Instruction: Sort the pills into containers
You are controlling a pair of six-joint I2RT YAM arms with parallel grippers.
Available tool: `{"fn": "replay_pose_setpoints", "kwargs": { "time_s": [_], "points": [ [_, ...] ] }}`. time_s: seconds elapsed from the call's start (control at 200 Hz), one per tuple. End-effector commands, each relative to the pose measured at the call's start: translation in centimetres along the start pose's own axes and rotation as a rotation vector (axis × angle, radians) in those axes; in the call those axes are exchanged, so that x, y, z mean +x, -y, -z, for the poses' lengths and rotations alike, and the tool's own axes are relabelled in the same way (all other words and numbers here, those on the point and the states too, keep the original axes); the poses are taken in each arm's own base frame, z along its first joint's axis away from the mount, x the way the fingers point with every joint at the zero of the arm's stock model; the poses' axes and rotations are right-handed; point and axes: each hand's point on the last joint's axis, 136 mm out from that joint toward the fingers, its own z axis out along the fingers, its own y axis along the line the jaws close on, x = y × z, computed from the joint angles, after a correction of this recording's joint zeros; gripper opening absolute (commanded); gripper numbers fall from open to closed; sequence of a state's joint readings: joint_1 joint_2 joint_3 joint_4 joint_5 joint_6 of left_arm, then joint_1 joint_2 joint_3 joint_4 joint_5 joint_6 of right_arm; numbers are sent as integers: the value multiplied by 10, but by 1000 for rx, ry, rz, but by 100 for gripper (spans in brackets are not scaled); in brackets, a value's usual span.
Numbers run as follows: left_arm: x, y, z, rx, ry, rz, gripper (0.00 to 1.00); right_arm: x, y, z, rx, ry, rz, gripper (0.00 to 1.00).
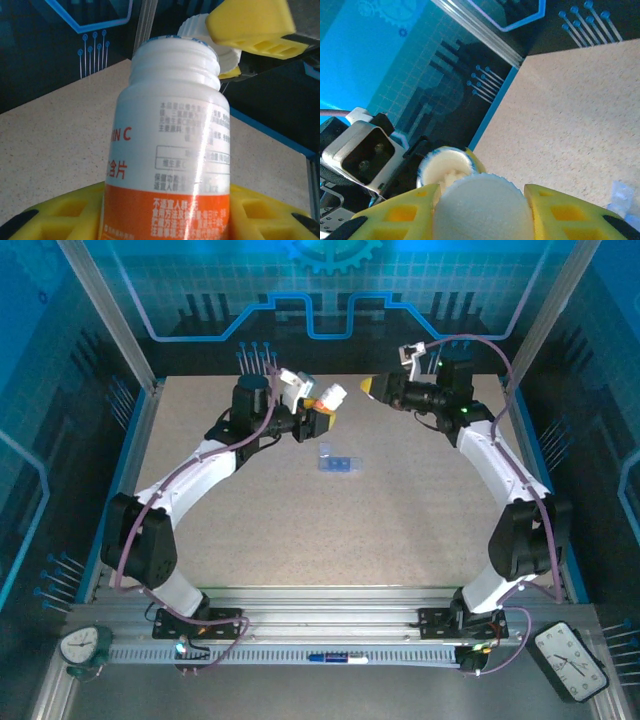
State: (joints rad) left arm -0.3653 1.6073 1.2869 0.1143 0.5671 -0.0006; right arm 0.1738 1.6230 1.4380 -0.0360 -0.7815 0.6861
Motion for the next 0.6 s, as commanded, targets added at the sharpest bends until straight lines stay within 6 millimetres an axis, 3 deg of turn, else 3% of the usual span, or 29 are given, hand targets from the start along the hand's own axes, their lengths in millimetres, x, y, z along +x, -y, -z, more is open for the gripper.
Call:
{"fn": "replay_pose_setpoints", "kwargs": {
  "time_s": [0.0, 0.18, 0.595],
  "points": [
    [-18, 14, 5, 44, 50, -27, 0, 0, 1, 3, 37, 3, 38, 40],
    [-16, 7, 9, -4, 47, -38, 0, 29, 55, 12, 275, -55, -39, 41],
    [-6, 8, 16, -32, 28, -40, 0, 128, 165, 42, 805, -291, -104, 39]
  ]
}}
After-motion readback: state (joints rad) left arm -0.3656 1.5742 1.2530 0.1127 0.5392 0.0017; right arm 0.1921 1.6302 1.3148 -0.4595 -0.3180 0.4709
